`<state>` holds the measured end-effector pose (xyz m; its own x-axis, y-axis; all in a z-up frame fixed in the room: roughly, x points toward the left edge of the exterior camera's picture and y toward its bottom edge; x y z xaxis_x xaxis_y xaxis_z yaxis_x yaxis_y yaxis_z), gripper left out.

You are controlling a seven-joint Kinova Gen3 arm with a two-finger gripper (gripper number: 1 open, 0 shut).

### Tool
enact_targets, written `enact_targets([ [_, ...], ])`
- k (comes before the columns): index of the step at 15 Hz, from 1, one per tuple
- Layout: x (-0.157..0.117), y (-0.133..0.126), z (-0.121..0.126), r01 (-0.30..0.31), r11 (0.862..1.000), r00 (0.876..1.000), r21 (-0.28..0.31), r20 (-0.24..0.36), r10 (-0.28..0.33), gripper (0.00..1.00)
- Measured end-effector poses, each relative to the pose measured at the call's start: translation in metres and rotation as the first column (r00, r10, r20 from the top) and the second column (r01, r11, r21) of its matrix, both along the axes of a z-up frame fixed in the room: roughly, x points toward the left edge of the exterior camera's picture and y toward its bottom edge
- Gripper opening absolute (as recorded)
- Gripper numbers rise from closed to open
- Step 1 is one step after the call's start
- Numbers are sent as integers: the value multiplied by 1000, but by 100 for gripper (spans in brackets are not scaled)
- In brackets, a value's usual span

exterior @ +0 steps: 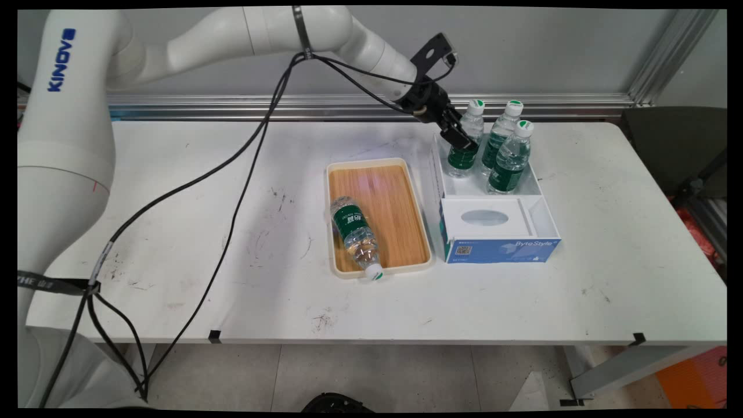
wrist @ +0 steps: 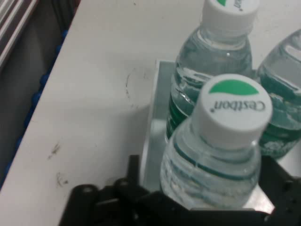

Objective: Pick up the green bottle from the white box, then place the picked object on the tray

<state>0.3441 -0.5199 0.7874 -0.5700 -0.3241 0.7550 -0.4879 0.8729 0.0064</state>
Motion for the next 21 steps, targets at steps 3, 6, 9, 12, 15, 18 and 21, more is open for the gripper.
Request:
enact_targets([
  [3, -5, -3, -5, 2, 1000, 1000, -4, -9, -2, 0],
  [6, -7, -3, -6, 4, 1000, 1000, -10, -16, -4, 0],
  [9, -4, 0, -2, 4, 1000, 1000, -18, -20, -4, 0],
  [12, 5, 11, 14, 4, 999, 1000, -38, -29, -5, 0],
  [15, 11, 23, 38, 2, 998, 999, -63, -44, -4, 0],
  [18, 20, 34, 69, -7, 996, 999, -88, -53, 2, 0],
  [21, 28, 43, 89, -15, 995, 998, -102, -55, 10, 0],
])
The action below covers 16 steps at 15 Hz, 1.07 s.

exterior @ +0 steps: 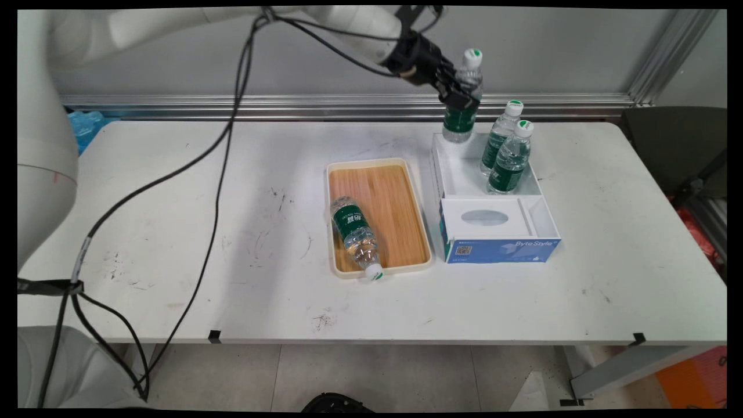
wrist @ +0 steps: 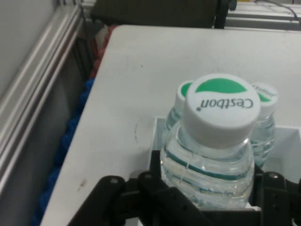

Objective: Place the picked object on the tray

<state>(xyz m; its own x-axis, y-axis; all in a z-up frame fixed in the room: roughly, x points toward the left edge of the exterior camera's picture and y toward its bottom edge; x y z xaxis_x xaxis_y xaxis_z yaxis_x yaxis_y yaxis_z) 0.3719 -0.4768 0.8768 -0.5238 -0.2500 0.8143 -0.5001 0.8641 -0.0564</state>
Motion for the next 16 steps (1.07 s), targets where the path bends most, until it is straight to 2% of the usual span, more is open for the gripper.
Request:
enact_targets([
  [4, 21, 20, 34, -26, 1000, 1000, -12, 3, 26, 0],
  [8, 56, 52, 58, -44, 999, 999, 2, 31, 44, 0],
  [12, 96, 85, 62, -44, 999, 996, 24, 76, 42, 0],
  [16, 132, 107, 55, -55, 997, 993, 46, 109, 50, 0],
])
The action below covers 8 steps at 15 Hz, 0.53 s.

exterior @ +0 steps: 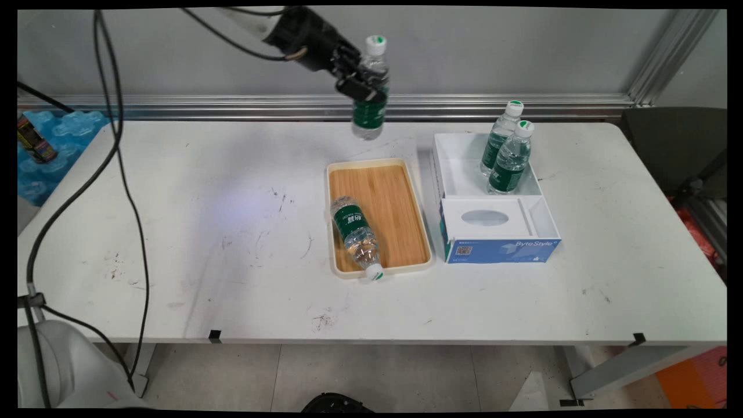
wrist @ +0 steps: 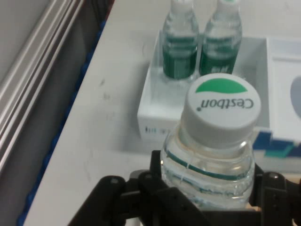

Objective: Place the picked object on the tray

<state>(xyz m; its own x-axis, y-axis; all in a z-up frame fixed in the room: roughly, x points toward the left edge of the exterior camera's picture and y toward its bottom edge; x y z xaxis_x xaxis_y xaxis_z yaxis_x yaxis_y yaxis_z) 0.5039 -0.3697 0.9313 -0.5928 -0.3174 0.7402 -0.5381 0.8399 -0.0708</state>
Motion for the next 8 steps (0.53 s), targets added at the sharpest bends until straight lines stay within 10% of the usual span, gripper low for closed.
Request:
enact_targets([
  [8, 26, 1, -40, 26, 999, 999, 23, 22, -26, 0],
])
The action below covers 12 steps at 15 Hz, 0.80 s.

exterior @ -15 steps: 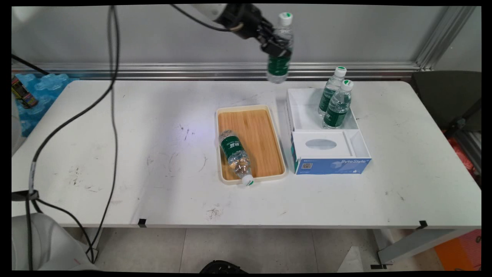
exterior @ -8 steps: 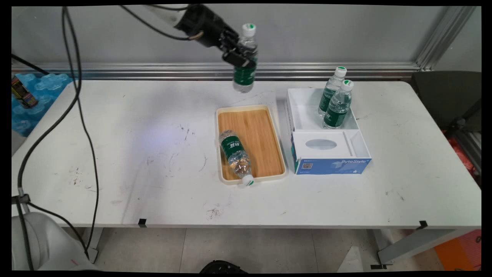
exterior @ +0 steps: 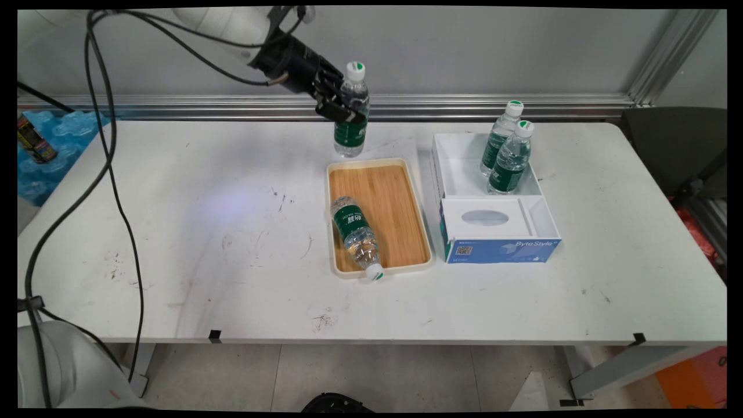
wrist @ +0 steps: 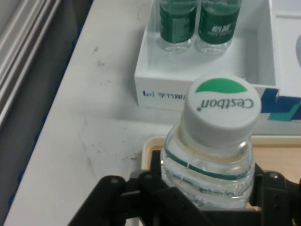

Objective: Place the picked object on the tray

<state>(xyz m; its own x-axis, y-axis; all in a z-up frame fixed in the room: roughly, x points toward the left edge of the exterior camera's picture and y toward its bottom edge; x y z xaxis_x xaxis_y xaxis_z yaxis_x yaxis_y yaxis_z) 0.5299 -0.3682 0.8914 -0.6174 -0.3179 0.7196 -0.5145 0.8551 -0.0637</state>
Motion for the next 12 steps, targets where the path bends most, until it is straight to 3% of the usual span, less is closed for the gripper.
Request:
enact_targets([
  [6, -11, -24, -41, 26, 1000, 1000, 7, -15, -26, 0],
  [12, -26, -44, -66, 44, 999, 998, 7, -37, -44, 0],
])
